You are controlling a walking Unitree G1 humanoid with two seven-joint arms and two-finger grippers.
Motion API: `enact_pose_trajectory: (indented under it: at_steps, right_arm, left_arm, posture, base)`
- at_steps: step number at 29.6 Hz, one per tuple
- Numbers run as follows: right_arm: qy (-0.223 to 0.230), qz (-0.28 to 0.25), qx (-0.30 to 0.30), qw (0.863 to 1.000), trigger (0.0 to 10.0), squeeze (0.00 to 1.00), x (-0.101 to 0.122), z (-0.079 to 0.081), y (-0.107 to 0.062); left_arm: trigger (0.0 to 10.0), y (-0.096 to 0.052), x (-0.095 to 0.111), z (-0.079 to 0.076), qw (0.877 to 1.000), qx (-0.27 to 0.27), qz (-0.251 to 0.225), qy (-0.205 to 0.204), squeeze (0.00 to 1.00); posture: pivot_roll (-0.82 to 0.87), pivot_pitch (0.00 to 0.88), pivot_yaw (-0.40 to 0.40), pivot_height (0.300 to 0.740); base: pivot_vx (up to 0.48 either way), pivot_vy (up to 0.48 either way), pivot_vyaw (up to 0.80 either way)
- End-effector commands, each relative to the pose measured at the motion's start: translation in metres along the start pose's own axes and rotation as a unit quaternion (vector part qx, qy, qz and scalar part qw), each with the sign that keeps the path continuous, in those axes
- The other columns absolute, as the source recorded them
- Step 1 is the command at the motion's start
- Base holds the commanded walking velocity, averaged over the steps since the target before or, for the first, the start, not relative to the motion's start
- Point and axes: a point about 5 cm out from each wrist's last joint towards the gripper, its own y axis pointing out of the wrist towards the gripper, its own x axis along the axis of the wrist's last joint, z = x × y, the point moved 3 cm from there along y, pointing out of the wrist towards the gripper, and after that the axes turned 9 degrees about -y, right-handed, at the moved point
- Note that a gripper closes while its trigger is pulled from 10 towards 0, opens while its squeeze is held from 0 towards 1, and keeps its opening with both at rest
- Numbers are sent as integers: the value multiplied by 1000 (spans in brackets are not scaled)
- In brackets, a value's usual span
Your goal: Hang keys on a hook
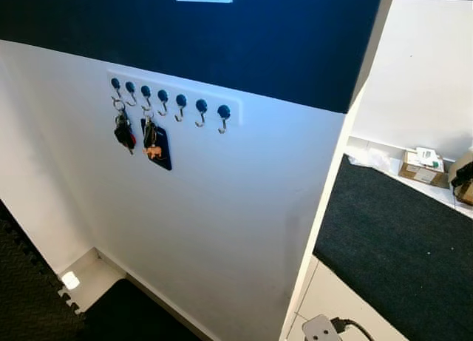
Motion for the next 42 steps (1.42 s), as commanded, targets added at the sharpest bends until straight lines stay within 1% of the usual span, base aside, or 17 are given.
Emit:
enact_pose_trajectory:
  at_steps: [1, 14, 16, 42]
  right_arm:
    - [-6, 7, 8, 1000, 10000, 0, -3, 4, -2]
    - [-8, 9, 9, 1000, 10000, 0, -3, 3, 0]
    - [-8, 10, 9, 1000, 10000, 0, -3, 3, 0]
    - [-7, 12, 10, 1000, 10000, 0, -3, 5, 0]
  left_arm:
    - [10000, -1, -6, -1, 1000, 2, 7, -7, 0]
    - [10000, 0, -4, 0, 1000, 8, 4, -12, 0]
    - [10000, 0, -4, 0, 1000, 8, 4, -12, 0]
    - [10000, 0, -2, 2, 1000, 10, 2, -11, 0]
  posture:
    - [64, 105, 28, 740]
    - [64, 102, 27, 740]
    - [64, 103, 27, 740]
    - [67, 103, 31, 740]
  base:
    - [0, 0, 0]
    - [0, 0, 0]
    - [0, 281, 0]
    - [0, 474, 0]
